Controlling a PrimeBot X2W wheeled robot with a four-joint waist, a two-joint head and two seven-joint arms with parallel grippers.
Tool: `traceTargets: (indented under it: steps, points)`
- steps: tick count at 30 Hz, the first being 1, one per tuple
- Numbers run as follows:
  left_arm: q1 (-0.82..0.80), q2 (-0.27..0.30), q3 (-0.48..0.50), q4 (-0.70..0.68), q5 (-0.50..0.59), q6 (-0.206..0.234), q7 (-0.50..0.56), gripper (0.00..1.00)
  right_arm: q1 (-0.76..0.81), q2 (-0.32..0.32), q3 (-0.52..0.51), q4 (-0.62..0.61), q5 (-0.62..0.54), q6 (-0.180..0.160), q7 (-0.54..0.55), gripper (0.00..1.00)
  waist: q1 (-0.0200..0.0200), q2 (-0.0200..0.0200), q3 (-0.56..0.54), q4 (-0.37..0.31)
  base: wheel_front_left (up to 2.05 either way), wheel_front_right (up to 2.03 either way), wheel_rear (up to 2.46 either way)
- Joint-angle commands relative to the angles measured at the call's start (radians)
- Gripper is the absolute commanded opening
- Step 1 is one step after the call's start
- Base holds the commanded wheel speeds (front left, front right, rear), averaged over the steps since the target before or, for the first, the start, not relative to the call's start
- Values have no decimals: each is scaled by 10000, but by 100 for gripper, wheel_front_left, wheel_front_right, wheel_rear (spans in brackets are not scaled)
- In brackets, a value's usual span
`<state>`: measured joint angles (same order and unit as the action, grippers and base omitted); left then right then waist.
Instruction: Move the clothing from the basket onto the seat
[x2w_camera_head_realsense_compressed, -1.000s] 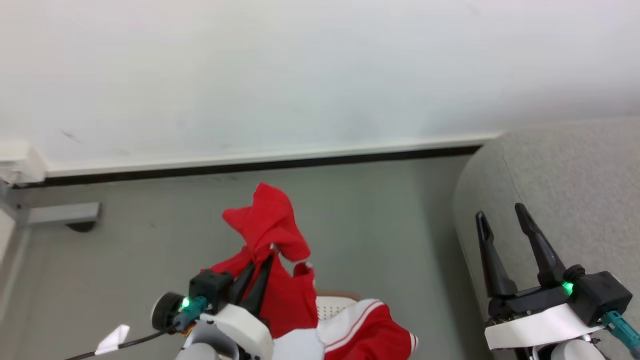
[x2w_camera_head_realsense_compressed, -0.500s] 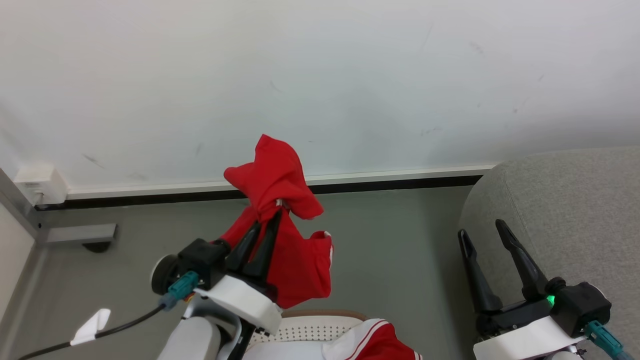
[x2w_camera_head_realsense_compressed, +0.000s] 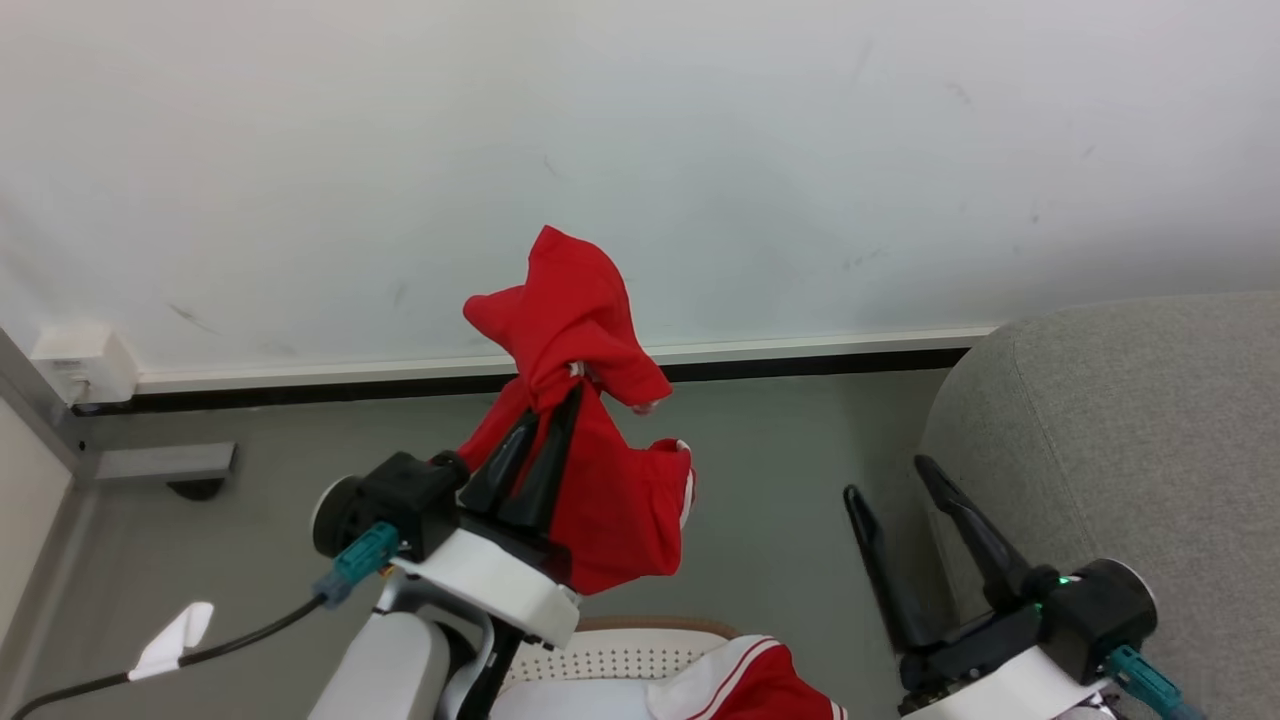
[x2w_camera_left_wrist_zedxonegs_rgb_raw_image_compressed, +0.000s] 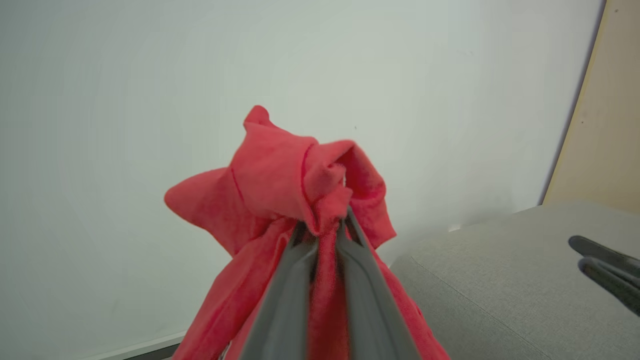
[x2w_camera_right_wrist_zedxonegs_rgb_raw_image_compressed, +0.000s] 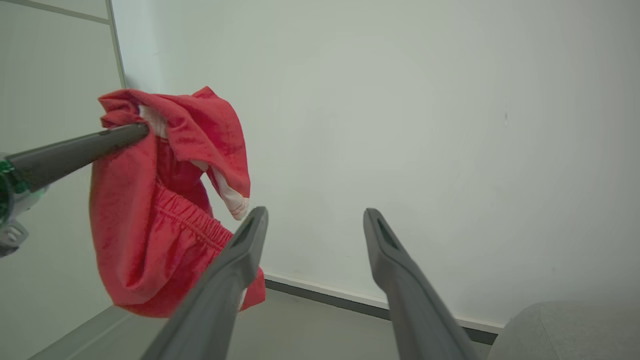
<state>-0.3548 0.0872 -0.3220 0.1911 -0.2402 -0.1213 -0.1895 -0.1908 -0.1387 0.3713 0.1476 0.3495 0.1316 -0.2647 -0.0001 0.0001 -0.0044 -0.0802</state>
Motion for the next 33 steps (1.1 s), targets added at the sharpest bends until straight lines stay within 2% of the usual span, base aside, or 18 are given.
traceTargets:
  steps: [1, 9, 16, 17, 18, 28, 33]
  points:
    - [-96, 64, -18, -39, -72, 34, 16, 0, -297, -130, 324, 25, 57, -19, 7, 100, 1, -1, -3, 16, 0, 0, 0]
    - [-54, -47, -604, 113, -123, -5, -12, 0, -1610, -635, 2704, 621, 580, -18, 7, 100, 1, -1, -44, 300, 0, 0, 0]
    - [-25, -228, -1271, 251, -268, -23, -162, 0, -3048, -819, 4767, 2082, 1493, -19, 27, 100, 1, -1, -129, 764, 0, 0, 0]
    - [-25, -228, -1271, 251, -268, -23, -162, 0, -3048, -819, 4767, 2082, 1493, -19, 27, 100, 1, -1, -129, 764, 0, 0, 0]
    - [-40, -260, -1425, 294, -333, -7, -198, 0, -3379, -776, 5274, 2516, 1857, -19, 65, 100, 1, -1, -167, 890, 0, 0, 0]
    - [-232, -328, -2143, 323, -634, 42, -259, 0, -4159, -439, 7052, 4138, 3433, -19, 229, 100, 1, -1, -263, 1382, 0, 0, 0]
    - [-295, -342, -2601, 250, -726, 28, -169, 0, -4383, -128, 7577, 4696, 4041, -19, 73, 100, 1, -1, -269, 1602, 0, 0, 0]
